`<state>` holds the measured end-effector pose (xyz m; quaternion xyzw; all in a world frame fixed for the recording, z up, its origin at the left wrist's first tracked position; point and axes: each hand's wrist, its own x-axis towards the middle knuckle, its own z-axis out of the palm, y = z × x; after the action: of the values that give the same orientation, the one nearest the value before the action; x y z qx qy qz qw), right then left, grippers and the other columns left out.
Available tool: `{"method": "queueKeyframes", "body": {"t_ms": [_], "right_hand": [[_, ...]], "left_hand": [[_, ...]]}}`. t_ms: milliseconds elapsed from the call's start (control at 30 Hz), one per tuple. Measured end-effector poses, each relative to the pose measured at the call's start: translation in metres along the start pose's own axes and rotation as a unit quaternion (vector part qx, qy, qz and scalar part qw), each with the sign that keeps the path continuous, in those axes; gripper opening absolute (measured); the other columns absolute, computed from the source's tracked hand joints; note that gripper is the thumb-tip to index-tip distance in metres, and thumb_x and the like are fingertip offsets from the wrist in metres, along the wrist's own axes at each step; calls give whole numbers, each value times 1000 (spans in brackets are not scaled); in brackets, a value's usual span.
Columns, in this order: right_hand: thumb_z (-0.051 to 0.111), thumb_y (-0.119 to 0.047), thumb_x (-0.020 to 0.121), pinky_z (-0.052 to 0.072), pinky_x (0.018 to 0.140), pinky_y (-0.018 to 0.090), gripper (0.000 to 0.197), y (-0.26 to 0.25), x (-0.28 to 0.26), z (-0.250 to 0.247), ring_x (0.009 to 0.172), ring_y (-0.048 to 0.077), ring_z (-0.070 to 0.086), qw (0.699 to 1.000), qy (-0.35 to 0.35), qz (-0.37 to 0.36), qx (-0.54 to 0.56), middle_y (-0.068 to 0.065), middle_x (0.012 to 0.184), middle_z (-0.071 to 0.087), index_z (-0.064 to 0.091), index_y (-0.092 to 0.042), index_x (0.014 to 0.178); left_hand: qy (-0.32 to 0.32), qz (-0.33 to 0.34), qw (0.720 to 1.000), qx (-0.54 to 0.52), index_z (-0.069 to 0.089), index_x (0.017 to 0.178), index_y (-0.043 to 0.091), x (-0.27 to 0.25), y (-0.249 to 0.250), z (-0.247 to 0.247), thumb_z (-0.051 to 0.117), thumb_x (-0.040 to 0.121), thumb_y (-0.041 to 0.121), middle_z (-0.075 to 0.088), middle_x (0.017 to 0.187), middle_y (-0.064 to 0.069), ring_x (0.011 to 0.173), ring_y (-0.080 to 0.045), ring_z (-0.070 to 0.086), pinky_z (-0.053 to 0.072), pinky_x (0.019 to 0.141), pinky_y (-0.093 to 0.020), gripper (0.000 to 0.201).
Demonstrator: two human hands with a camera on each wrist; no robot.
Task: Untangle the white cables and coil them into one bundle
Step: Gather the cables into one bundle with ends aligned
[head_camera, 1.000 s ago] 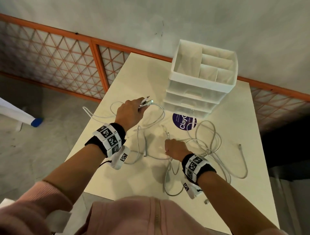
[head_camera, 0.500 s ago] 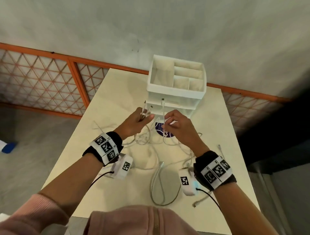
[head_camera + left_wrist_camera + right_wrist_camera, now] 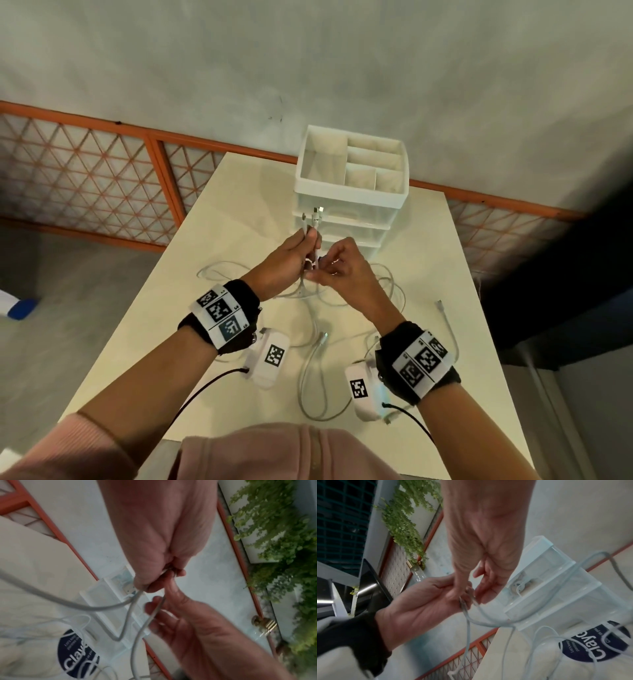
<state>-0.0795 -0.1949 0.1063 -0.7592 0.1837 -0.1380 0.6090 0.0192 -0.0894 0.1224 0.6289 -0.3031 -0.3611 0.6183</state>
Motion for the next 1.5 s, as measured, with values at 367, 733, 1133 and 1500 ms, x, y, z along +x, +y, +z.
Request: {"method": "queueKeyframes", "body": {"t_ms": [367,733,1133,1500], "right_hand": [[58,-7,89,50,76,22,10,12,9,-14,65,3,62,962,-199,-12,-185,4,86,66,65,-14,90],[74,-26,79,41,63,26,33,5,14,-78,48,-2,55,967,-55,6,-247,1,55,59,52,-13,59],[62,-30,90,39,55,24,32,-23,-2,-85,42,11,45,978,-148,36,-142,-2,48,52,56,-11,63],[66,-26,85,44,64,19,27,10,-18,-123,53,8,58,982,-94,64,-153,6,61,53,60,-2,75]], "left_hand": [[-16,107,990,-88,29,74,19,-15,39,-8,17,102,36,24,57,10,46,-6,21,30,50,-21,34],[31,93,970,221,61,84,19,-24,26,-37,81,64,38,26,49,10,45,-9,21,18,48,-25,34],[74,206,929,299,59,78,20,-17,31,-28,56,92,27,46,56,1,49,-7,38,33,49,-23,16],[279,108,912,279,65,77,9,-5,-6,-50,56,92,23,54,54,-5,59,-31,53,37,58,-30,22]]}}
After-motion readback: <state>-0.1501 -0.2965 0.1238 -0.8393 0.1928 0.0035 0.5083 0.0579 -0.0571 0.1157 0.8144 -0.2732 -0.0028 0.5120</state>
